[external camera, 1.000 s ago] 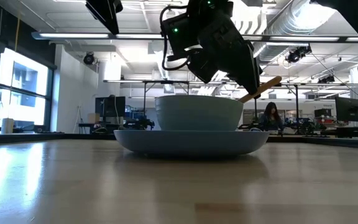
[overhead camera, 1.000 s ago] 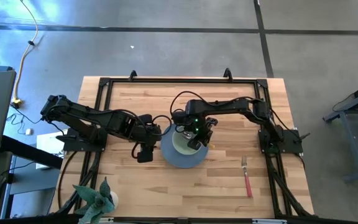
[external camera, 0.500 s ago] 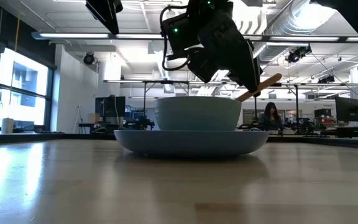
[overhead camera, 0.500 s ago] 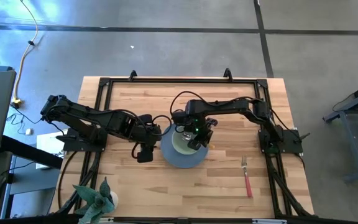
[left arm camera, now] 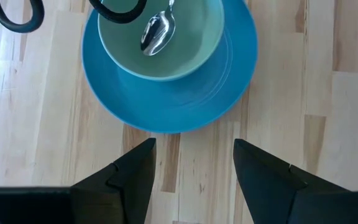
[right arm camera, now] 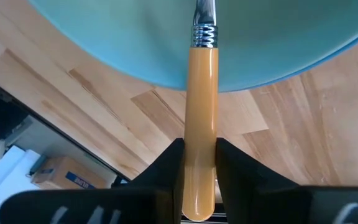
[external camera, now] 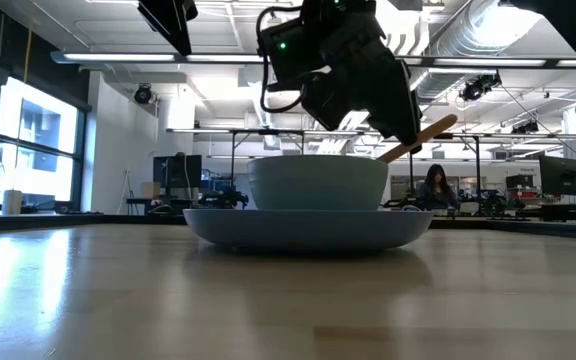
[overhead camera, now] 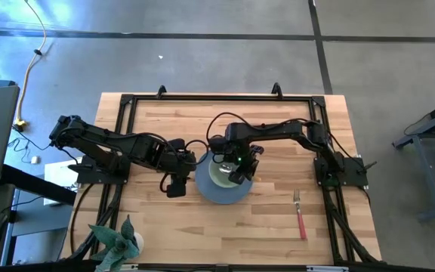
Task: Set table place
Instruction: Put the yellow spoon into the green bowl
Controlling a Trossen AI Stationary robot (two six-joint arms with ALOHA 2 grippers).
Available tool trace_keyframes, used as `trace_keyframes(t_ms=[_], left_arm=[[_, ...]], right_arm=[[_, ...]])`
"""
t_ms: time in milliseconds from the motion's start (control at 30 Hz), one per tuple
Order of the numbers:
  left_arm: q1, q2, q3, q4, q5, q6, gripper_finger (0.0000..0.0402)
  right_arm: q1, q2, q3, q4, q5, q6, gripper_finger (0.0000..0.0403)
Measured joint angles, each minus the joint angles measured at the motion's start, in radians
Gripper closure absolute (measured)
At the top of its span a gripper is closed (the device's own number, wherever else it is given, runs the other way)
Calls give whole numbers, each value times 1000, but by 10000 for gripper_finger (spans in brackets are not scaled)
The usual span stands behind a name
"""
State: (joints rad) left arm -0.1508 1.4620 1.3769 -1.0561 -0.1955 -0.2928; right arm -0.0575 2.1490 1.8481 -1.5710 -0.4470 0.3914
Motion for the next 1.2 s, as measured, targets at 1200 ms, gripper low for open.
trace_keyframes(t_ms=[1200], left_arm=[[0,0,0,0,-10,0,199]], right_arm=[[1,0,0,23,-17,-26,338]])
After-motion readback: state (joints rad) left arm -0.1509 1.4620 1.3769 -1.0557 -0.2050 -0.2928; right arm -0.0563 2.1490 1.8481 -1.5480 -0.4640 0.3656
